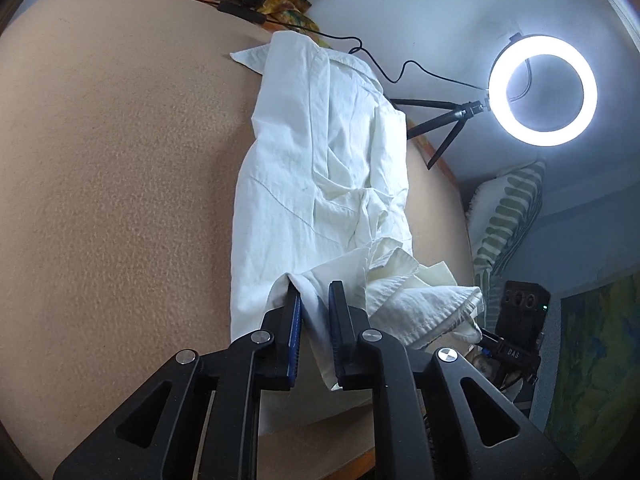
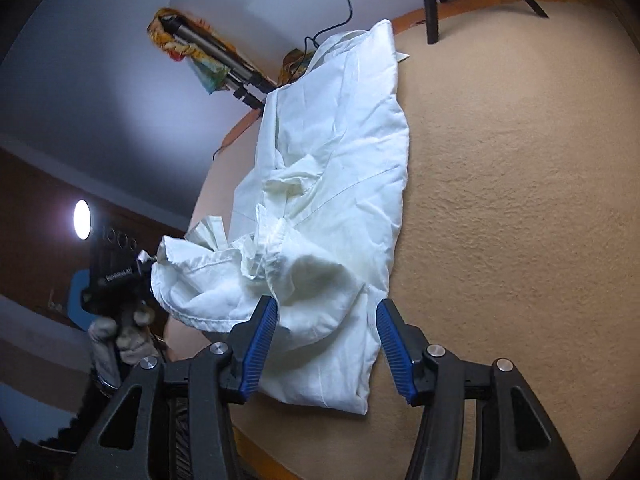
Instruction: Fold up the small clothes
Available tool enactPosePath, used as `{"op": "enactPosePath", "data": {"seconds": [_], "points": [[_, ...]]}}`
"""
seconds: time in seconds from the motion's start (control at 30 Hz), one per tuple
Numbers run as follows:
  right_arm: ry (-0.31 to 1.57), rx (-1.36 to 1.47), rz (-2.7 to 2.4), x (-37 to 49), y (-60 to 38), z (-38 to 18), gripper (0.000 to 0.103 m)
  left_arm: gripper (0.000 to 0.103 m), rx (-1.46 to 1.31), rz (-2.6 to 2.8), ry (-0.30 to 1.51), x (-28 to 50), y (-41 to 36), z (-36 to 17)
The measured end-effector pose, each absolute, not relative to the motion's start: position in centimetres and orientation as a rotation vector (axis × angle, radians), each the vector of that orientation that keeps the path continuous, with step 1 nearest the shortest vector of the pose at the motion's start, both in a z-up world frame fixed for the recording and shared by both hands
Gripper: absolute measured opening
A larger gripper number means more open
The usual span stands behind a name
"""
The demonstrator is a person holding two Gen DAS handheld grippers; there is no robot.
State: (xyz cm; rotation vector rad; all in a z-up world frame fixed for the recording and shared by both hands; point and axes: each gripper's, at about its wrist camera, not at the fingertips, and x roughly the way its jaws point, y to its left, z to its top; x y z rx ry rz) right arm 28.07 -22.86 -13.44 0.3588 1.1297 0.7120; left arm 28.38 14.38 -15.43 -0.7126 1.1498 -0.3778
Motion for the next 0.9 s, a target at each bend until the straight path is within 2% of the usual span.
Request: {"op": "enactPosePath", "data": {"seconds": [0.03, 0.07, 0.1, 0.17, 0.27, 0.37, 0.5, 0.67, 0.8, 0.87, 0.9], "points": [[1.101, 0.389, 0.732, 28.1, -23.4, -12.8, 0.056, 0.014, -0.708, -0.395, 1.152, 28.6, 14.3, -15.1], [1.079, 0.448, 0.764, 28.0, -24.2, -12.4, 0.056, 0.020, -0.726, -0.418, 1.140, 28.6, 14.5, -14.8], [1.055, 0.513, 0.790, 28.1, -25.1, -12.1, 0.056, 0.035, -0.763, -0.443, 1.127, 28.6, 14.7, -14.5], [1.026, 0.560, 0.804, 28.3, -25.9, -11.7, 0.058, 0.054, -0.849, -0.473, 1.089, 28.7, 15.7, -14.1], [1.026, 0.448, 0.775, 27.9, -25.4, -11.6, 0.058, 0.054, -0.843, -0.437, 1.016, 28.5, 17.4, -12.8], [1.038, 0.279, 0.753, 27.2, -23.6, -11.9, 0.058, 0.054, -0.670, -0.411, 0.942, 27.3, 17.6, -11.1], [1.078, 0.181, 0.776, 27.2, -21.6, -13.0, 0.055, 0.054, -0.524, -0.398, 0.984, 26.5, 15.4, -12.5], [1.123, 0.138, 0.773, 27.4, -20.7, -14.3, 0.054, 0.049, -0.444, -0.432, 1.107, 26.3, 12.6, -16.4], [1.131, 0.104, 0.794, 26.9, -19.9, -14.8, 0.046, 0.023, -0.394, -0.449, 1.124, 26.1, 11.3, -17.2], [1.140, 0.088, 0.790, 26.8, -19.5, -15.1, 0.024, 0.008, -0.384, -0.457, 1.108, 25.9, 11.1, -17.0], [1.134, 0.083, 0.785, 26.6, -19.5, -15.0, 0.014, 0.007, -0.391, -0.456, 1.102, 25.8, 11.3, -16.8]]}}
